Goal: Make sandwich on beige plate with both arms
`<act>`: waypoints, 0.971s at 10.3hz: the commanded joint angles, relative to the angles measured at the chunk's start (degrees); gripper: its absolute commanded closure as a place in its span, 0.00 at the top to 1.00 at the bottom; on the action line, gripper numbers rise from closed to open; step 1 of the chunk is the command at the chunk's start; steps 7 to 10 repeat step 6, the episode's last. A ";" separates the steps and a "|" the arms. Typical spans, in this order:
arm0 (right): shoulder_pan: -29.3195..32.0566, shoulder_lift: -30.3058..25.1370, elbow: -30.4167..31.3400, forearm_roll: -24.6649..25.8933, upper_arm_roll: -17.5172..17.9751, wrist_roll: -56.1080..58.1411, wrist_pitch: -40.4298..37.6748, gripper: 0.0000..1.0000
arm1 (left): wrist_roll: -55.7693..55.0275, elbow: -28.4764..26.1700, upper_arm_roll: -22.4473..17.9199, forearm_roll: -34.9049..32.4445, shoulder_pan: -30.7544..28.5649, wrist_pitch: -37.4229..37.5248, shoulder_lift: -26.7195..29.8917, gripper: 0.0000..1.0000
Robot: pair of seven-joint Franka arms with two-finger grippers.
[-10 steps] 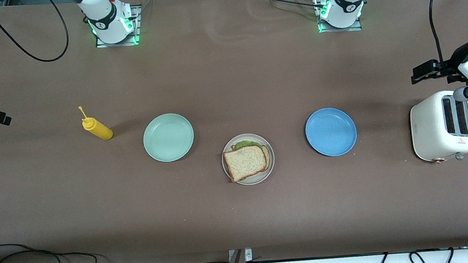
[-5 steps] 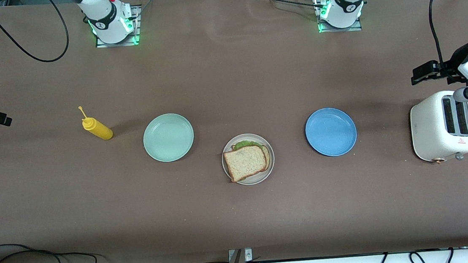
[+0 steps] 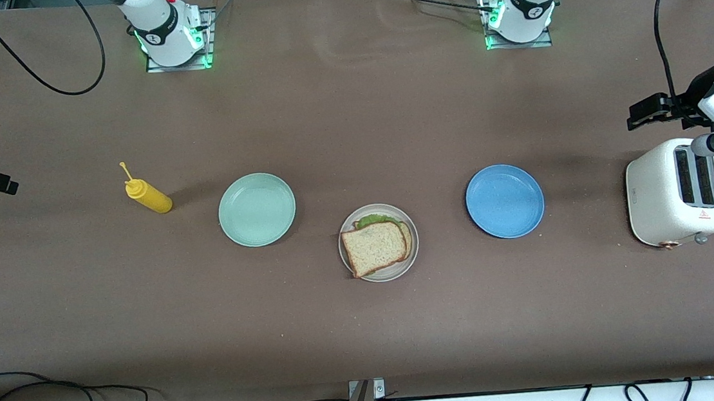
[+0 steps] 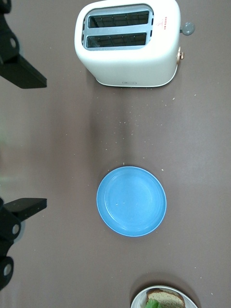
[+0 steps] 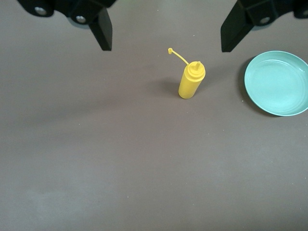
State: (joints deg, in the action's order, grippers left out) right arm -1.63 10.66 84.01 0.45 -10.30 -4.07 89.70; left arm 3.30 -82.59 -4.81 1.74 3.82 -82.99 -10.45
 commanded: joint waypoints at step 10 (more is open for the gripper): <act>0.40 0.24 -1.04 -0.97 0.37 -0.06 -0.05 1.00 | -0.48 -0.38 0.33 -2.35 0.48 -0.68 0.08 1.00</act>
